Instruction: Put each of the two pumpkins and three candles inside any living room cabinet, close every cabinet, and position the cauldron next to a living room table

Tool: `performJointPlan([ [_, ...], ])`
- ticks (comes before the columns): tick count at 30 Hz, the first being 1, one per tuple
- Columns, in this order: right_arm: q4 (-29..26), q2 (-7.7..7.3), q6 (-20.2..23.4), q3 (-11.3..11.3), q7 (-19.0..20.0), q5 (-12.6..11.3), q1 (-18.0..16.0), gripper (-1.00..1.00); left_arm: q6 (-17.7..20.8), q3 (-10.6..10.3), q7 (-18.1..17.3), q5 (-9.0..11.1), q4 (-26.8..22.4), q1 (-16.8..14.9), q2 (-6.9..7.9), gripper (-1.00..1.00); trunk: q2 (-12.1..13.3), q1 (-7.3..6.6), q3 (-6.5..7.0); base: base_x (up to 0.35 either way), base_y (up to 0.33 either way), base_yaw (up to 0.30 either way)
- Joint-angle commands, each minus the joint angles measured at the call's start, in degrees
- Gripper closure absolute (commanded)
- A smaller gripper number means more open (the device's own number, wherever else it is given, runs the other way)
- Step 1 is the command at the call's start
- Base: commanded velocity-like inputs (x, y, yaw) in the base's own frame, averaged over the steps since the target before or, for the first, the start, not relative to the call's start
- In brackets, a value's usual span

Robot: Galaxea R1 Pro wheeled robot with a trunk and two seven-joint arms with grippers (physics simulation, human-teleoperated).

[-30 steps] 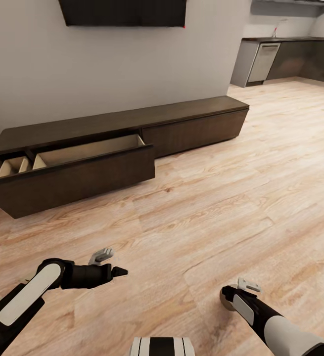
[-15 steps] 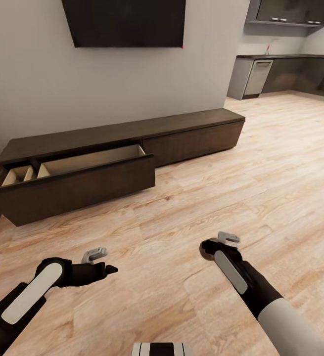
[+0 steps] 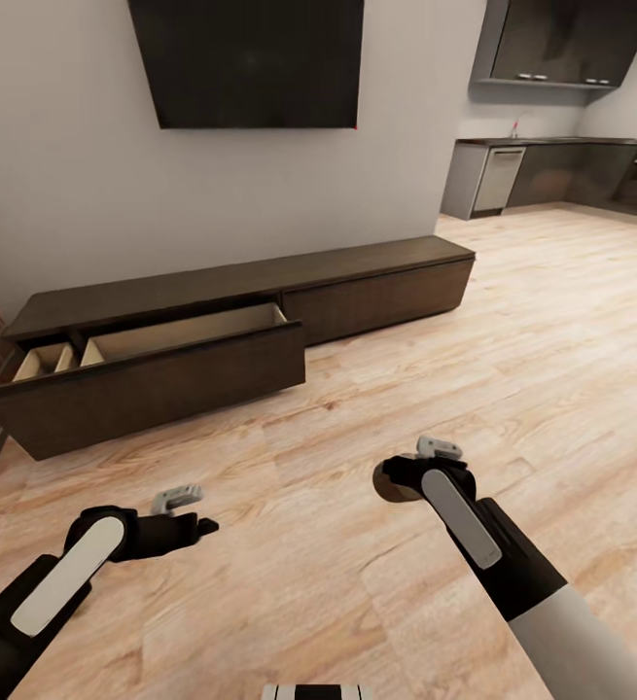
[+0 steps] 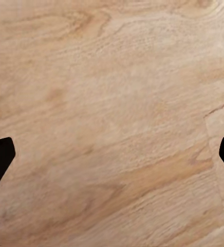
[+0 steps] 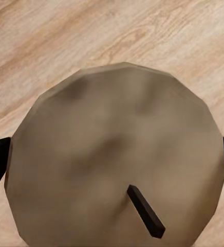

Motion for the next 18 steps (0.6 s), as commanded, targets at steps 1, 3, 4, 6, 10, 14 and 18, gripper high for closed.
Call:
performJointPlan([
  [1, -0.3, -0.06, 0.3, 0.2, -0.6, -0.6, -0.1, 1.0, 0.0, -0.1, 1.4, 0.0, 0.6, -0.1, -0.55, -1.0, 0.0, -0.03, 0.18, 0.0, 0.0, 0.0],
  [3, -0.4, -0.06, 0.6, 0.2, -0.6, -0.6, -0.1, 1.0, 0.0, -0.1, 3.4, -0.9, 1.5, -0.1, -1.76, -1.0, 0.0, -0.08, 0.62, 0.0, 0.0, 0.0],
  [4, -0.5, -0.03, 0.6, 0.2, -0.6, -0.6, -0.1, 1.0, 0.0, -0.1, 4.6, -1.3, 1.7, -0.1, -2.43, -1.0, 0.0, -0.11, 0.84, 0.0, 0.0, 0.0],
  [6, -0.5, 0.1, 0.7, 0.2, -0.6, -0.6, -0.1, 1.0, -0.1, 0.0, 7.0, -2.3, 1.9, -0.1, -3.9, -1.0, 0.1, -0.16, 1.28, 0.0, 0.0, 0.0],
  [10, -0.3, 0.3, 0.7, 0.2, -0.6, -0.5, -0.1, 1.0, -0.1, 0.0, 9.1, -3.1, 2.1, -0.1, -5.53, -1.0, 0.1, -0.26, 2.17, 0.0, 0.0, 0.087],
  [14, 0.1, 0.44, 0.7, 0.2, -0.6, -0.3, -0.1, 1.0, 0.0, 0.2, 9.4, -3.3, 2.1, -0.1, -5.81, -1.0, 0.1, -0.26, 2.17, 0.0, 0.0, 0.256],
  [18, 0.4, 0.46, 0.6, 0.2, -0.7, 0.0, -0.1, 1.0, 0.0, 0.2, 9.6, -3.3, 2.1, -0.1, -5.84, -1.0, 0.1, -0.26, 2.17, 0.0, 0.0, 0.284],
])
